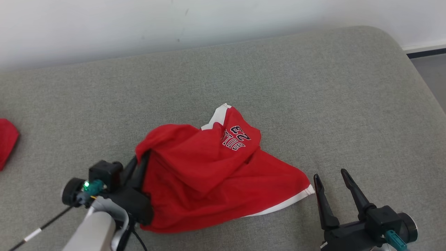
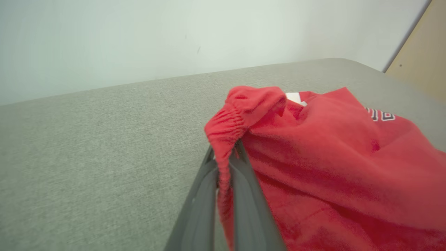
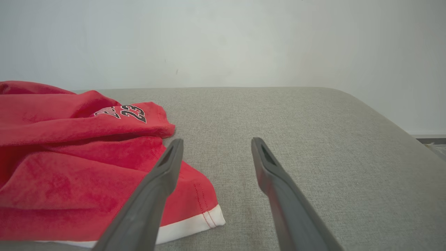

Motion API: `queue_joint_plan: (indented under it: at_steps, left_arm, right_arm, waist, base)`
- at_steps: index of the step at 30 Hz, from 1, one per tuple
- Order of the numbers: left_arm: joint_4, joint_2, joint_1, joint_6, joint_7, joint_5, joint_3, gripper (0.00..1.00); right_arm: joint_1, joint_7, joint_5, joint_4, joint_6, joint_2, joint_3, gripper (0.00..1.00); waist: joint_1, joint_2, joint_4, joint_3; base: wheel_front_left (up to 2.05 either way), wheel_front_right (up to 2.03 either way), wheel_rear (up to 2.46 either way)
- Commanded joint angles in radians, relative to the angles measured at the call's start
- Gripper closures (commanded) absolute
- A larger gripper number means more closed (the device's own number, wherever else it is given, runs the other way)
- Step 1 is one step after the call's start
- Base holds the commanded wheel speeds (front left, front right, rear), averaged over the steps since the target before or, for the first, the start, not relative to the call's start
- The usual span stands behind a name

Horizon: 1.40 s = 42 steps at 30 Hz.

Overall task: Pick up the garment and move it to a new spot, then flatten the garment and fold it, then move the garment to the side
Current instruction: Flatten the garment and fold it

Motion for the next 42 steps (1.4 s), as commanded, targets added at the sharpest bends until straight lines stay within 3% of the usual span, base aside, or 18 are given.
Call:
queue_joint_plan:
  at_steps: [1, 6, 7, 8, 13, 19, 29, 39, 40, 41, 42]
  left_arm:
    - [0.006, 0.010, -0.017, 0.002, -0.007, 0.005, 0.006, 1.00]
    - [0.070, 0.034, -0.068, 0.002, -0.005, 0.010, 0.023, 1.00]
    - [0.085, 0.038, -0.077, 0.002, -0.005, 0.016, 0.023, 0.62]
    - [0.101, 0.036, -0.082, 0.002, -0.006, 0.014, 0.025, 0.00]
    - [0.089, 0.012, -0.031, 0.002, -0.006, 0.007, 0.052, 0.00]
    - [-0.059, -0.017, 0.094, 0.002, -0.006, 0.003, 0.092, 0.00]
    - [-0.150, 0.032, 0.275, 0.002, 0.005, -0.010, 0.017, 0.00]
    - [-0.123, 0.047, 0.242, 0.002, 0.031, -0.029, -0.064, 0.00]
    - [-0.117, 0.045, 0.230, 0.002, 0.026, -0.034, -0.066, 0.56]
    - [-0.115, 0.047, 0.218, 0.002, 0.021, -0.029, -0.075, 1.00]
    - [-0.123, 0.043, 0.212, 0.002, 0.019, -0.031, -0.081, 1.00]
  right_arm:
    - [-0.011, 0.000, -0.008, 0.001, -0.002, 0.004, -0.001, 0.00]
    - [-0.026, 0.000, -0.014, 0.018, -0.002, 0.007, 0.002, 0.00]
    - [-0.029, 0.000, -0.015, 0.021, -0.002, 0.008, 0.002, 0.00]
    - [-0.031, 0.000, -0.017, 0.024, -0.002, 0.010, 0.002, 0.00]
    - [-0.010, 0.000, -0.011, 0.034, -0.002, 0.013, -0.009, 0.00]
    - [0.035, 0.000, -0.006, 0.032, -0.002, 0.013, -0.033, 0.00]
    - [0.054, 0.000, 0.001, 0.032, -0.002, 0.000, -0.024, 0.00]
    - [0.038, 0.000, -0.002, 0.025, -0.002, -0.007, -0.017, 0.00]
    - [0.037, 0.000, -0.001, 0.024, -0.002, -0.008, -0.016, 0.00]
    - [0.037, 0.000, -0.002, 0.023, -0.002, -0.007, -0.016, 0.00]
    - [0.039, 0.000, -0.003, 0.021, -0.002, -0.007, -0.017, 0.00]
  waist:
    - [0.0000, -0.0001, -0.001, 0.002]
    - [0.0000, -0.0001, -0.011, 0.004]
    - [0.0000, -0.0001, -0.012, 0.004]
    - [0.0000, -0.0001, -0.012, 0.002]
    - [0.0000, -0.0001, 0.016, -0.030]
    - [0.0000, -0.0001, 0.068, -0.074]
    - [0.0000, -0.0001, 0.103, -0.087]
    - [0.0000, -0.0001, 0.077, -0.055]
    - [0.0000, -0.0001, 0.074, -0.053]
    - [0.0000, -0.0001, 0.072, -0.052]
    - [0.0000, -0.0001, 0.072, -0.052]
  base:
    - [0.00, 0.00, 0.00]
    - [0.00, 0.00, 0.00]
    - [0.00, 0.00, 0.00]
    - [0.00, 0.00, 0.00]
    - [0.00, 0.00, 0.00]
    - [0.00, 0.00, 0.00]
    - [0.00, 0.00, 0.00]
    - [0.00, 0.00, 0.00]
    - [0.00, 0.00, 0.00]
    - [0.00, 0.00, 0.00]
    - [0.00, 0.00, 0.00]
